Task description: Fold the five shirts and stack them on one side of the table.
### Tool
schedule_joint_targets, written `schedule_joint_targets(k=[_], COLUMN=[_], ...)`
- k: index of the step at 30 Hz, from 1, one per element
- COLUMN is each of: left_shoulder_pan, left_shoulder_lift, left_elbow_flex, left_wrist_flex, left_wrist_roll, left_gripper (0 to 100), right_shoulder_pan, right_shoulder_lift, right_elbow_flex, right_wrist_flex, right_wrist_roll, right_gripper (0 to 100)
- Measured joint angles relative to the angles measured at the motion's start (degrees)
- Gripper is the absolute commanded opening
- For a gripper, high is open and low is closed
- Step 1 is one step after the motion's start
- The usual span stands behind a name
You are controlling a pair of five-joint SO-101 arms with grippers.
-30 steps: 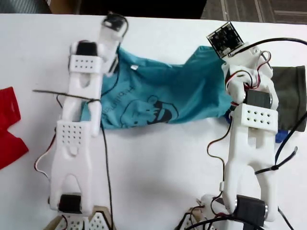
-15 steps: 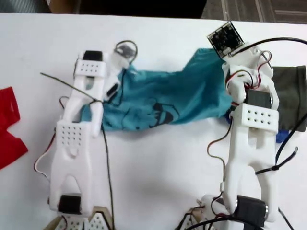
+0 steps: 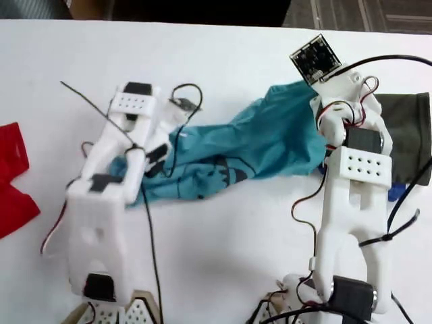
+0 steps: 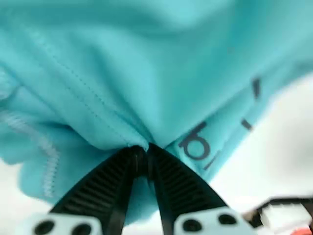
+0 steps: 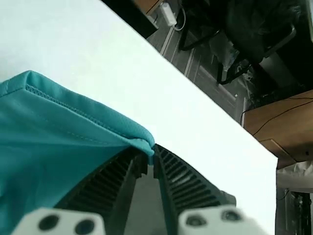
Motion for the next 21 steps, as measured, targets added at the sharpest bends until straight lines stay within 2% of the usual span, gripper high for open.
schedule_joint_targets(k=[7,10,16,21], left_shoulder_pan=[-2.55,-3.34,-3.69,-6.33], left_shoulder_lift=[-32.09,-41.32,-45.63,-45.71], left_elbow_flex=[32.88,40.88,44.84,38.77], left_wrist_flex=[-14.77,-16.97,-18.02,-17.93], left_wrist_roll=[-0.35,-0.35,-0.35,-1.14], left_gripper=[3,6,22,24], right_shoulder_pan=[0.0,0.0,0.0,0.0], right_shoulder_lift=[-3.87,-3.87,-3.87,-3.87], right_elbow_flex=[0.0,0.0,2.11,2.99], right_wrist_flex=[2.29,2.81,2.81,2.81], right_wrist_roll=[0.0,0.0,0.0,0.0], right_gripper=[2.1,2.1,2.1,2.1])
